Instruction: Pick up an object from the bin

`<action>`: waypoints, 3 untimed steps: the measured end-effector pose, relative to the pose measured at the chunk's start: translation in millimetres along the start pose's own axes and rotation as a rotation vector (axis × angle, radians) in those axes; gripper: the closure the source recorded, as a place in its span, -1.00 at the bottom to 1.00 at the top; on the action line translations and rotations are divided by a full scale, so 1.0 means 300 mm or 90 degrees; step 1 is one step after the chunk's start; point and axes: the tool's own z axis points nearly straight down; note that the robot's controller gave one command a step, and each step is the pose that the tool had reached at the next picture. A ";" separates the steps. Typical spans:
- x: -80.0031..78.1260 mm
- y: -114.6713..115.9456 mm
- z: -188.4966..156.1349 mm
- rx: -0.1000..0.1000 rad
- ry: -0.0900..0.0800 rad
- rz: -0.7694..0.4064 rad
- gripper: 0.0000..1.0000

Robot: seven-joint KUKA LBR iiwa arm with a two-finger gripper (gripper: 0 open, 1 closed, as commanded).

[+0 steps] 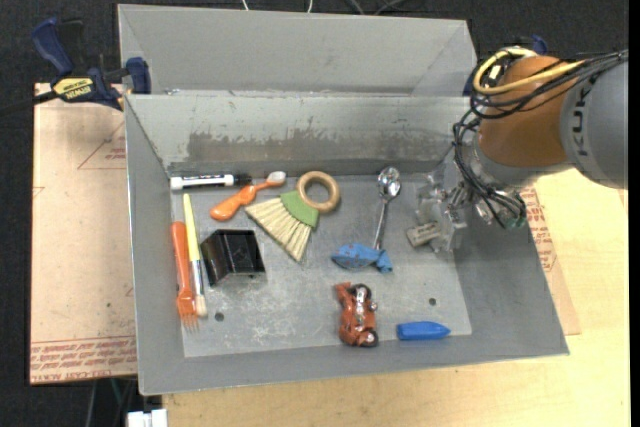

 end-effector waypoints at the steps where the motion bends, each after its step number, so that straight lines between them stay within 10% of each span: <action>1: 0.000 0.000 0.000 0.000 0.000 0.000 1.00; 3: -0.003 0.003 -0.063 -0.001 -0.001 -0.001 1.00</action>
Offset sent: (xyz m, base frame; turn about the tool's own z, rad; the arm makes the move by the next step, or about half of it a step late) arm -0.0001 0.0001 0.0109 -0.0001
